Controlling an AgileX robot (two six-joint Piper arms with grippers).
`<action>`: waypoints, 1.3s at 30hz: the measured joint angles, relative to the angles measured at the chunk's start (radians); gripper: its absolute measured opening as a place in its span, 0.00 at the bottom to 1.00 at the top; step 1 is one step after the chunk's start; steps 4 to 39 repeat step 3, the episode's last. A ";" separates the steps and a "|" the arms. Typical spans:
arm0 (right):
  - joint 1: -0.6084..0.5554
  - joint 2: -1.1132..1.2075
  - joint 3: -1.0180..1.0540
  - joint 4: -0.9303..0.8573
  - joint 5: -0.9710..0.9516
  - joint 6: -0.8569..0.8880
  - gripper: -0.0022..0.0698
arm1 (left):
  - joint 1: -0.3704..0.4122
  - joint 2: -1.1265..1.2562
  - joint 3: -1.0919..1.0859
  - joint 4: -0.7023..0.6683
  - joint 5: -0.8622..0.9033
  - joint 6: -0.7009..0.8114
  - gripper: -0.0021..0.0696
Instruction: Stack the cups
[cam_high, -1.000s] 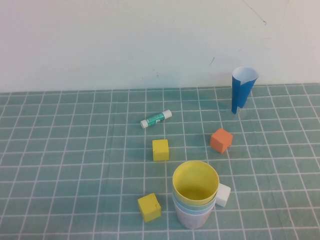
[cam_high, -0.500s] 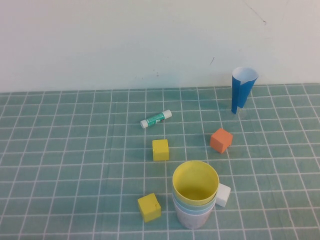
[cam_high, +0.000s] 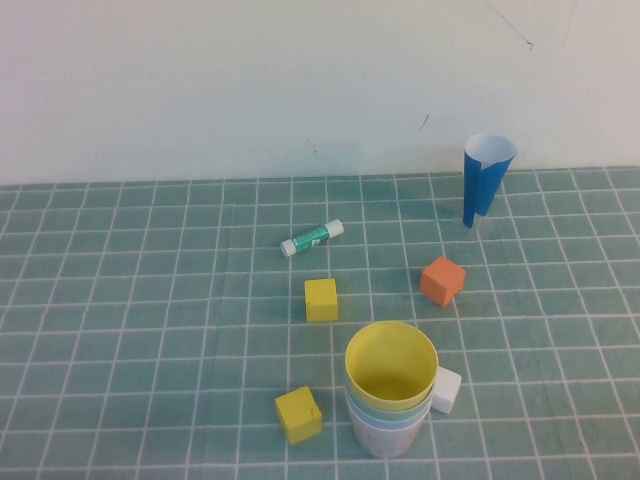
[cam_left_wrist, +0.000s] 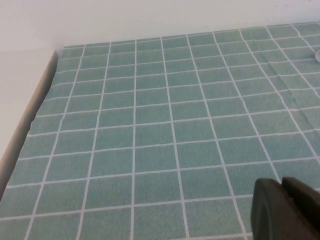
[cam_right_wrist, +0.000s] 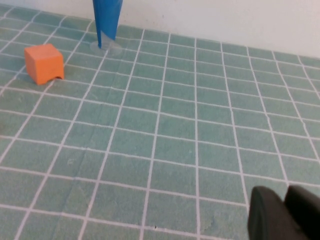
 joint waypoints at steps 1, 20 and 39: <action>0.000 0.000 0.000 0.000 0.000 0.000 0.13 | 0.000 0.000 0.000 0.000 0.000 0.000 0.03; 0.000 0.000 0.000 0.000 0.000 0.000 0.13 | 0.001 0.000 0.000 0.000 0.000 0.000 0.03; 0.000 0.000 0.000 0.000 0.000 0.000 0.13 | 0.001 0.000 0.000 0.000 0.000 0.000 0.03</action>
